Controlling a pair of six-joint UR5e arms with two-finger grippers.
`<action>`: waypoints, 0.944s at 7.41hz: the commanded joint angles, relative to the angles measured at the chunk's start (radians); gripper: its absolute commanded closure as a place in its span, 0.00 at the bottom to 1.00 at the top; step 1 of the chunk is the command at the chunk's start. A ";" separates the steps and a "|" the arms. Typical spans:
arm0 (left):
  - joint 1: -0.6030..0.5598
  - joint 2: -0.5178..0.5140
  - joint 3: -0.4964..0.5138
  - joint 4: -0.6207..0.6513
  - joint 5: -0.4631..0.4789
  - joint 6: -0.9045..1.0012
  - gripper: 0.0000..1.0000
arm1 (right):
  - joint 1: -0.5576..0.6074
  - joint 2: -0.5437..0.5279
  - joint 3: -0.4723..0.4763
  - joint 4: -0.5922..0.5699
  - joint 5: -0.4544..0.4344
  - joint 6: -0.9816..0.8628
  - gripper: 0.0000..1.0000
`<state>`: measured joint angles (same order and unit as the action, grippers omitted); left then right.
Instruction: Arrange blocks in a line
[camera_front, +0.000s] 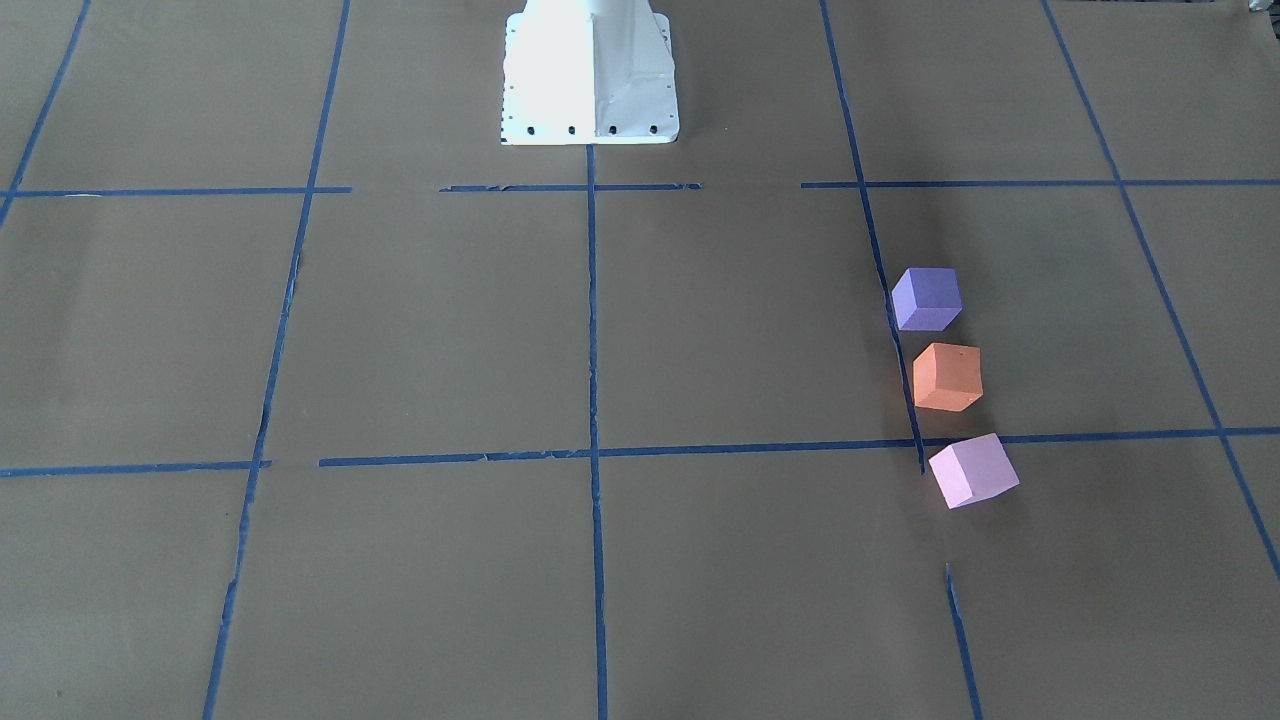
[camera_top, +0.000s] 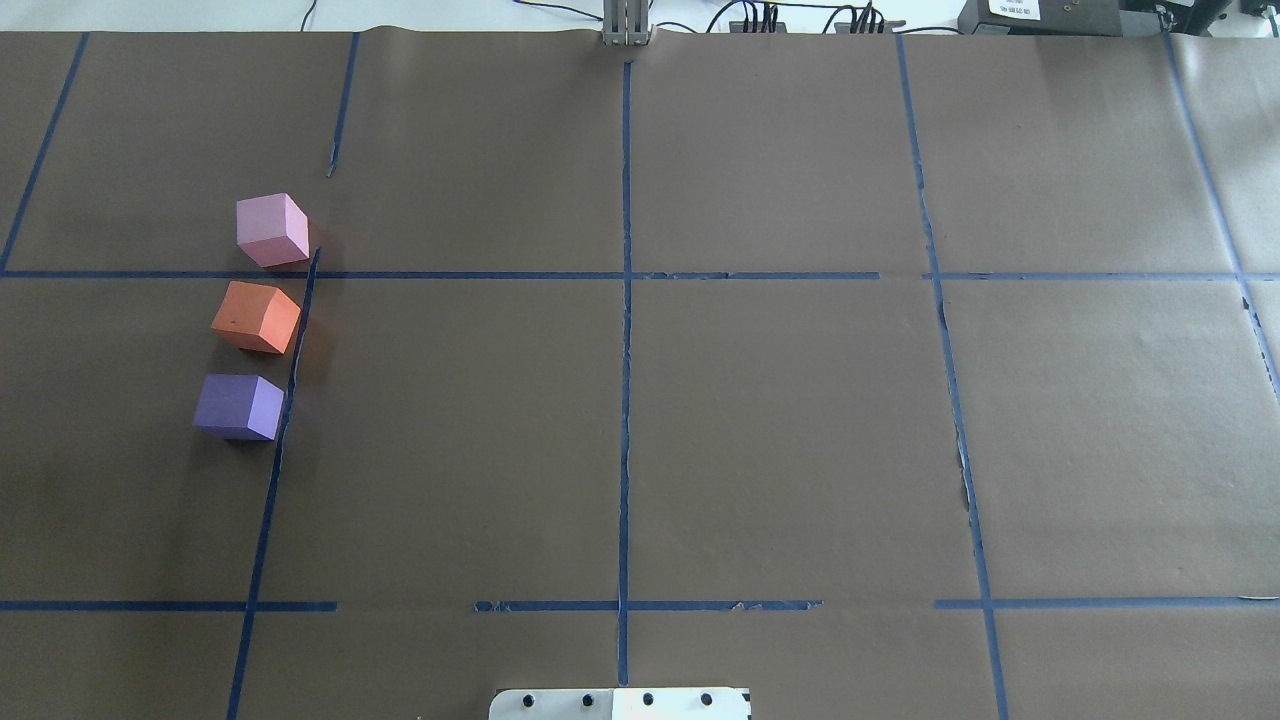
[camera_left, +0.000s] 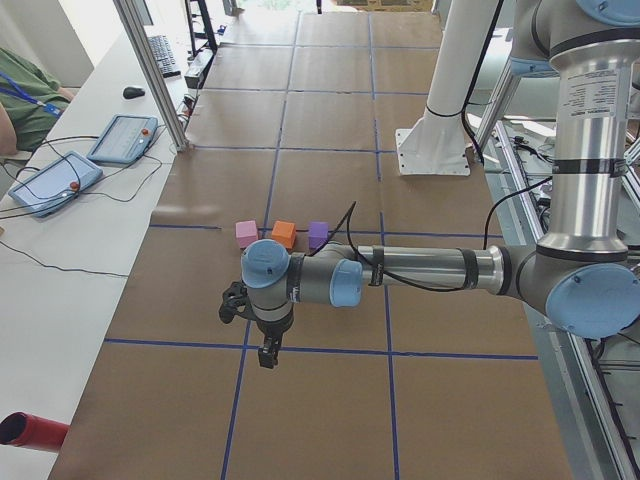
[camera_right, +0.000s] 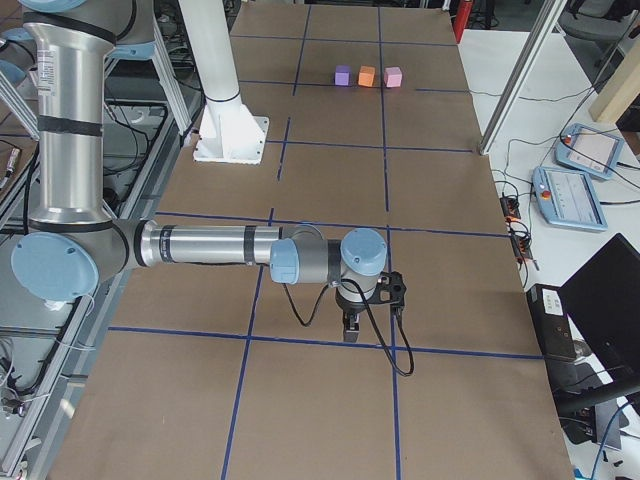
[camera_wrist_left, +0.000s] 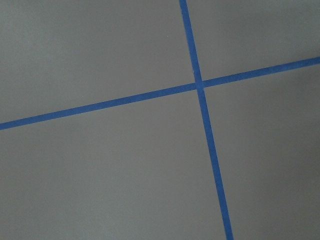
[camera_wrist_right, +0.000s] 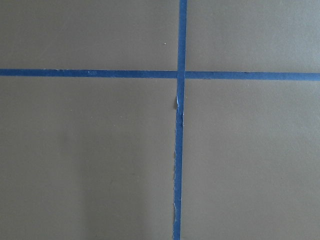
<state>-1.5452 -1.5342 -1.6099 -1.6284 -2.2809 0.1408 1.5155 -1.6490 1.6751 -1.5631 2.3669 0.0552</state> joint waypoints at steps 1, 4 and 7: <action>0.000 -0.003 -0.002 0.002 0.000 -0.001 0.00 | 0.000 0.000 0.000 0.000 0.000 0.000 0.00; 0.000 -0.003 0.004 0.007 -0.009 -0.085 0.00 | -0.001 0.000 0.000 -0.002 0.000 0.000 0.00; 0.000 0.000 0.004 0.005 -0.011 -0.139 0.00 | 0.000 0.000 0.000 0.000 0.000 0.000 0.00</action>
<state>-1.5447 -1.5360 -1.6056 -1.6231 -2.2910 0.0137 1.5144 -1.6490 1.6751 -1.5637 2.3663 0.0552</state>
